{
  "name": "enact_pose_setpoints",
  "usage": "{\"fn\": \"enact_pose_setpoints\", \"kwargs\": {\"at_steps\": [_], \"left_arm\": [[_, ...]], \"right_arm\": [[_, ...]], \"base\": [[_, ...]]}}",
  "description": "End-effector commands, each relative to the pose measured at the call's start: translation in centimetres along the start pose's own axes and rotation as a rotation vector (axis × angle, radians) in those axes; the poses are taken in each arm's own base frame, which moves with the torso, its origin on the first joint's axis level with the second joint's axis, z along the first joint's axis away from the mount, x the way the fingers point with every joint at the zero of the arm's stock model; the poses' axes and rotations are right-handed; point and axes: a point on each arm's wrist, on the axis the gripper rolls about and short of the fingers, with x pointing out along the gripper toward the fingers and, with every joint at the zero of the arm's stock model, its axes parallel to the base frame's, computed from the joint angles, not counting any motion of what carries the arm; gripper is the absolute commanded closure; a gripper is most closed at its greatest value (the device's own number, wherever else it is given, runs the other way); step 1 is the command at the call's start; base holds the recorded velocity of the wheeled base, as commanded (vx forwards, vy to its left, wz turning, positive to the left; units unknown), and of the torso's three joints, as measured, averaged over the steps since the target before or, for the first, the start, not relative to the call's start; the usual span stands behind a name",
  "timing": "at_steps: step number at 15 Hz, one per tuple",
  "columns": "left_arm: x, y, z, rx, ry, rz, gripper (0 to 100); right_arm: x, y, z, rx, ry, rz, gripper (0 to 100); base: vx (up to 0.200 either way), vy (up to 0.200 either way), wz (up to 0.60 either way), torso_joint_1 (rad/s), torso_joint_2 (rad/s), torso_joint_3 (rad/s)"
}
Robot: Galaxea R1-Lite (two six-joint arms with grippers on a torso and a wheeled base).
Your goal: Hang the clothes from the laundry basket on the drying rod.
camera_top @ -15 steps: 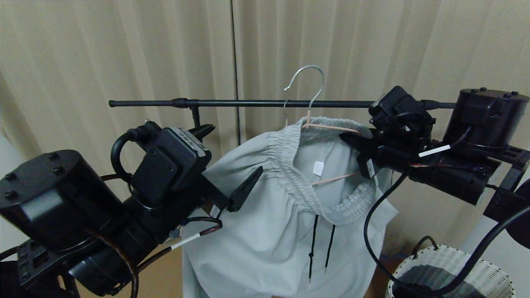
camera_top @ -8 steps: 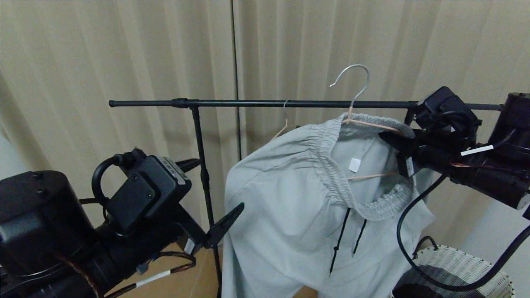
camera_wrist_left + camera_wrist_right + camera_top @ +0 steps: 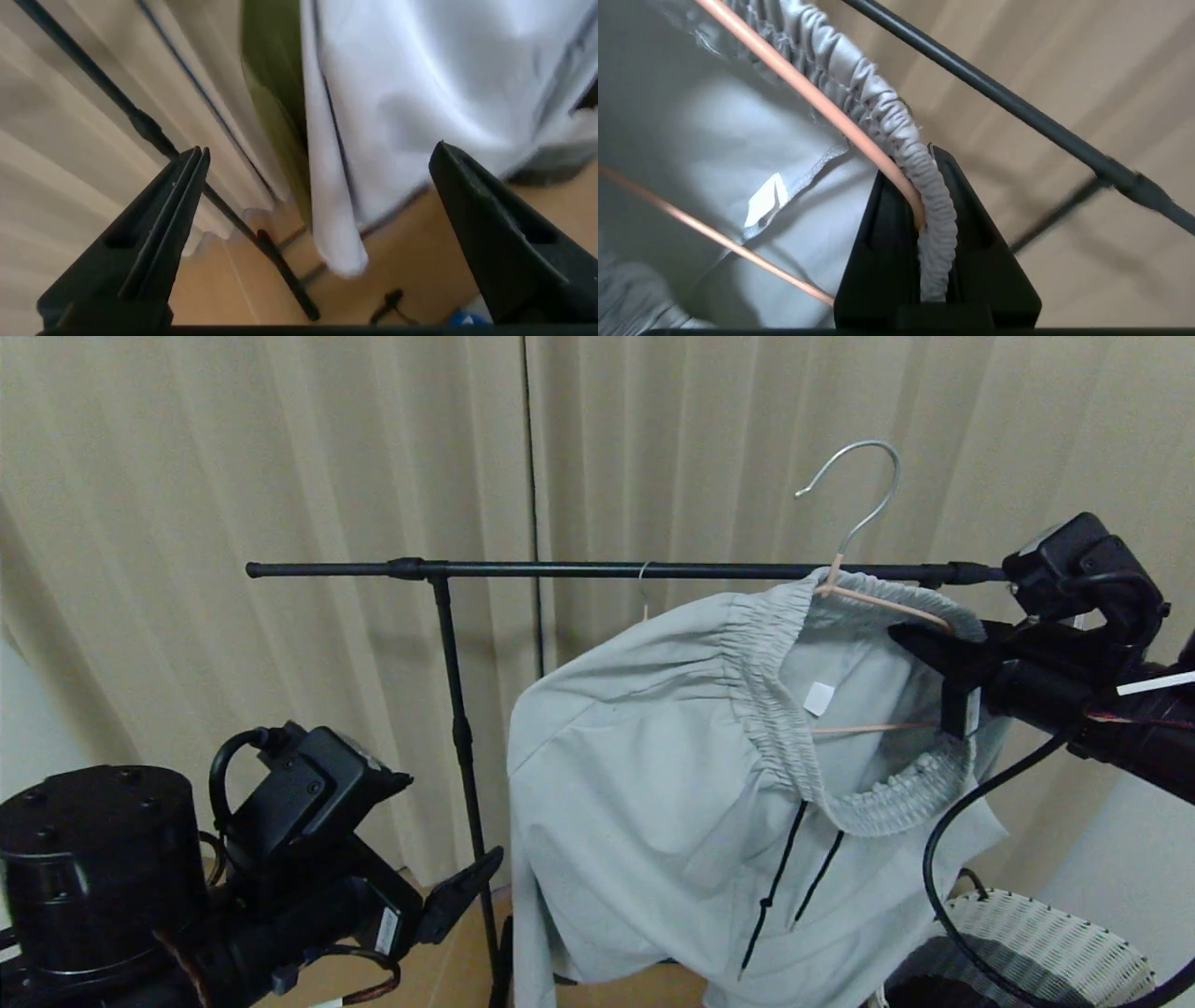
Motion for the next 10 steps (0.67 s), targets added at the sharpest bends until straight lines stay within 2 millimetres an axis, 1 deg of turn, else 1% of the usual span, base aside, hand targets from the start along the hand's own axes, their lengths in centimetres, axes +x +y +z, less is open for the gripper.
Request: {"fn": "enact_pose_setpoints", "kwargs": {"at_steps": [1, 4, 8, 10], "left_arm": [[1.4, 0.2, -1.4, 0.001, 0.059, 0.015, 0], [1.5, 0.8, -2.1, -0.006, 0.088, 0.04, 0], [1.7, 0.7, -1.4, -0.006, 0.062, 0.033, 0], [1.7, 0.4, -1.3, -0.003, 0.054, 0.02, 0]], "right_arm": [[-1.1, 0.0, 0.7, -0.003, -0.041, 0.024, 100], [-2.0, 0.3, 1.5, -0.006, -0.077, 0.042, 100], [-2.1, 1.4, 2.1, -0.008, -0.104, 0.091, 100], [-2.1, 1.4, 2.1, -0.008, -0.104, 0.091, 100]], "base": [[0.0, 0.0, 0.0, 0.0, 0.0, 0.0], [0.0, 0.0, 0.0, 0.0, 0.0, 0.0], [0.0, 0.0, 0.0, 0.0, 0.0, 0.0], [0.0, 0.0, 0.0, 0.0, 0.0, 0.0]]}}
